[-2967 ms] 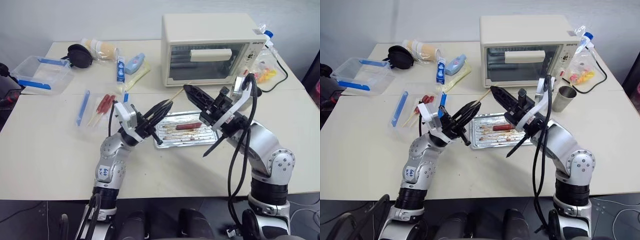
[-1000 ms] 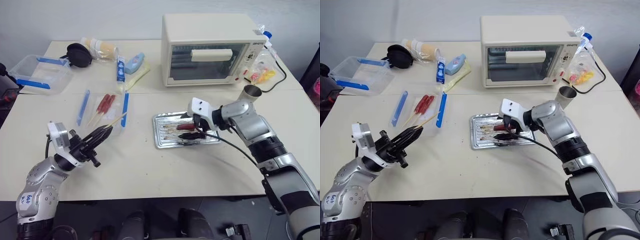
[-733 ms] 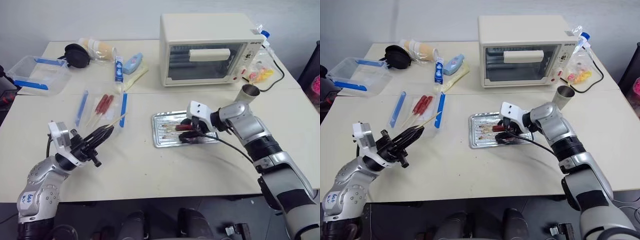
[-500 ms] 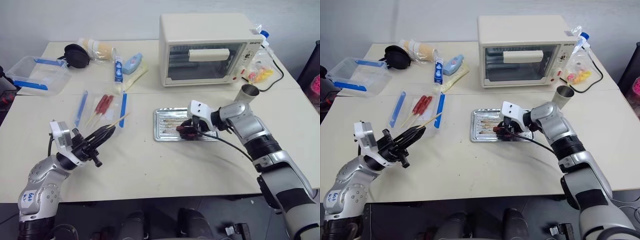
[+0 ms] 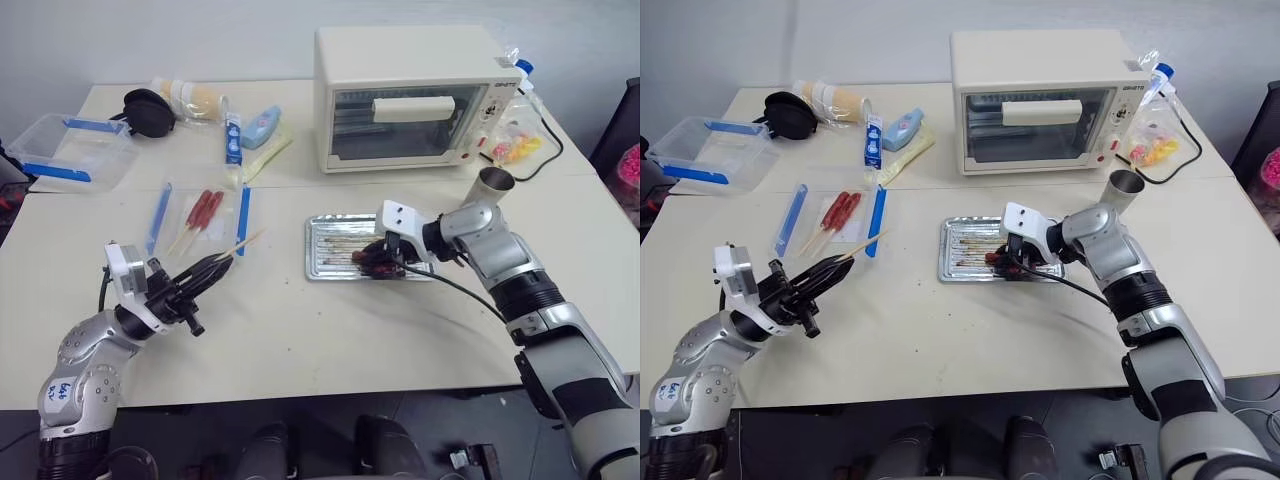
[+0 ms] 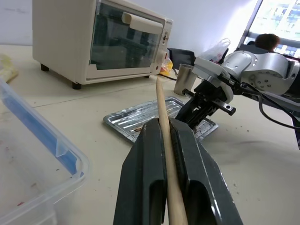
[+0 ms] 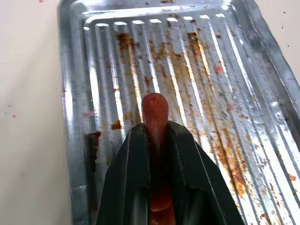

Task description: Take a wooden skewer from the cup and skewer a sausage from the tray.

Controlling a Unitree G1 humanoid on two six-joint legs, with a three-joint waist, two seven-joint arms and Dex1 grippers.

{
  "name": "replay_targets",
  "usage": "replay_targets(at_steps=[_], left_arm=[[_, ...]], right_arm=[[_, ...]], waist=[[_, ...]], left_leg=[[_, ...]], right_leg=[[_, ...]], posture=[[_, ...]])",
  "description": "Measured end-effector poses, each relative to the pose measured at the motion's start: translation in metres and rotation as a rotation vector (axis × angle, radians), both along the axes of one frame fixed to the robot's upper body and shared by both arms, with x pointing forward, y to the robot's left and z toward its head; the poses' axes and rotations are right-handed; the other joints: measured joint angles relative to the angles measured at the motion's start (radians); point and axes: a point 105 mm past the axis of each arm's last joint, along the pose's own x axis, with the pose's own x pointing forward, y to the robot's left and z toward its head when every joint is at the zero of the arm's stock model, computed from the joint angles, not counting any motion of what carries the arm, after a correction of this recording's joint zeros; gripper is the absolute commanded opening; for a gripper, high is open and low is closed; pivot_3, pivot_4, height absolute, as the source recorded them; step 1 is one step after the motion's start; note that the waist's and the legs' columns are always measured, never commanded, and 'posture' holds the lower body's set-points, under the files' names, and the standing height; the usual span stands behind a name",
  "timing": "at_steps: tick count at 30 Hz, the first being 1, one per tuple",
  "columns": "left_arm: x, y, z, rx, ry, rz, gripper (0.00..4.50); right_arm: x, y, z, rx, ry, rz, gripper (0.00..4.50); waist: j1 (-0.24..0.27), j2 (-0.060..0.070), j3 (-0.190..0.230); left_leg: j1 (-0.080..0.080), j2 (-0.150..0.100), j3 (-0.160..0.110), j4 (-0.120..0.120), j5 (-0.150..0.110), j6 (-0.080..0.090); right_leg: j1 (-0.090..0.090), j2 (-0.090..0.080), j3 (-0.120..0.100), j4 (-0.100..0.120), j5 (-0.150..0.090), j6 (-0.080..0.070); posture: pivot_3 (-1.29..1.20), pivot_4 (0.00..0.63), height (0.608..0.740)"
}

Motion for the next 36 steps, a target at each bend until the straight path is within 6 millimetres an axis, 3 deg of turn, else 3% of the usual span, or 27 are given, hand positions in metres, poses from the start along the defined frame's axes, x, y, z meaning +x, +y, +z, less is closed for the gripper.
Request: replay_targets(at_steps=[7,12,18,36], left_arm=[[-0.015,-0.022,-0.013,0.172,0.031,-0.222,0.0],[-0.015,-0.038,-0.014,0.196,0.032,-0.303,0.0],[-0.013,-0.047,-0.012,0.193,0.025,-0.348,0.0],[-0.011,-0.052,-0.014,0.176,0.026,-0.361,0.0]], right_arm=[[-0.052,0.013,0.043,0.046,-0.077,0.327,0.21],[-0.076,0.028,0.05,0.07,-0.064,0.413,0.21],[-0.082,0.037,0.054,0.08,-0.059,0.403,0.21],[-0.079,0.039,0.049,0.067,-0.043,0.362,0.21]], waist=[[0.0,0.0,0.0],[0.002,0.0,0.0],[0.001,0.0,0.0],[0.002,0.0,0.0]], left_leg=[[0.0,0.0,0.0,0.0,0.0,0.0],[0.0,0.0,0.0,0.0,0.0,0.0],[0.0,0.0,0.0,0.0,0.0,0.0],[0.0,0.0,0.0,0.0,0.0,0.0]], right_leg=[[0.0,0.0,0.0,0.0,0.0,0.0],[0.0,0.0,0.0,0.0,0.0,0.0],[0.0,0.0,0.0,0.0,0.0,0.0],[0.0,0.0,0.0,0.0,0.0,0.0]], posture=[[0.0,0.15,0.74],[0.0,0.15,0.74],[0.0,0.15,0.74],[0.0,0.15,0.74]])
